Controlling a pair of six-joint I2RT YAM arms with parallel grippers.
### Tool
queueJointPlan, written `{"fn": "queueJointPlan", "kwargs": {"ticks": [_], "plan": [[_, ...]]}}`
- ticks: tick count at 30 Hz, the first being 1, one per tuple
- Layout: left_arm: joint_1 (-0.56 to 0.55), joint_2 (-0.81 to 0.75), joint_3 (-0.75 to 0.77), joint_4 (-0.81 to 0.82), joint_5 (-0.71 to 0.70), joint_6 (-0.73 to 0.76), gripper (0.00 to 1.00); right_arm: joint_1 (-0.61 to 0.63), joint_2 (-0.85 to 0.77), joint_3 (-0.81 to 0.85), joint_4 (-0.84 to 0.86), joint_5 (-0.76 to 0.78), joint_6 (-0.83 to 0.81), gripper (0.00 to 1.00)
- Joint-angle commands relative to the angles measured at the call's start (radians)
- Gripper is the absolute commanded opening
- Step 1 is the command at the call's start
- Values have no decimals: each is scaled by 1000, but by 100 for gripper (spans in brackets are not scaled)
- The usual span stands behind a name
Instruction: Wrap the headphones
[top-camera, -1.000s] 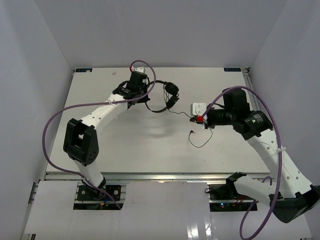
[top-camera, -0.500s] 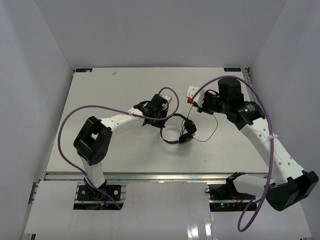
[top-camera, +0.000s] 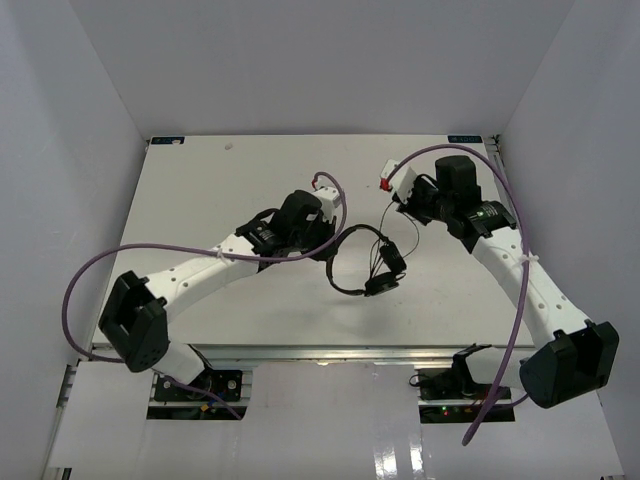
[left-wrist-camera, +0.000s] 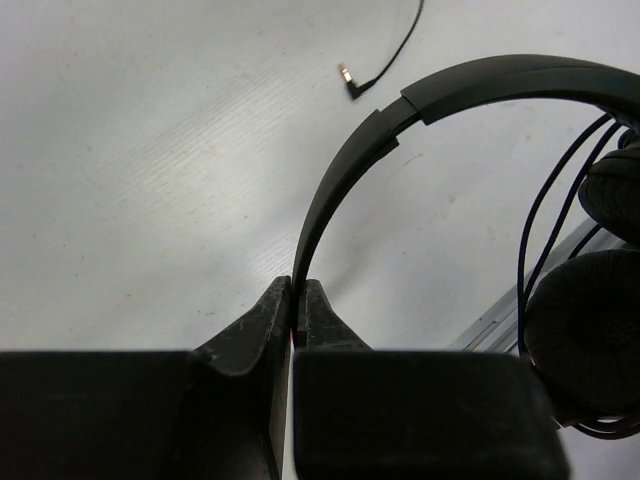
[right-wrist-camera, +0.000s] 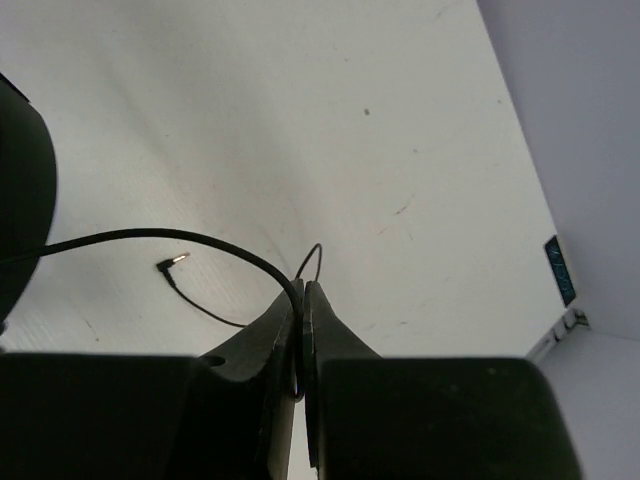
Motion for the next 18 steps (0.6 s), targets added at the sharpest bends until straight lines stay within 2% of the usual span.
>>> {"fn": "queueJointPlan", "kwargs": {"ticks": [1, 7, 13, 18], "plan": [[-3, -164, -36, 22, 31, -24, 0, -69, 29, -11, 54, -153, 97, 8], [-3, -231, 9, -22, 16, -20, 0, -174, 27, -23, 53, -403, 173, 8], [-4, -229, 128, -68, 14, -6, 0, -193, 44, -65, 97, -687, 231, 8], [-4, -192, 233, -114, 4, 15, 0, -196, 75, -86, 133, -835, 263, 8]]}}
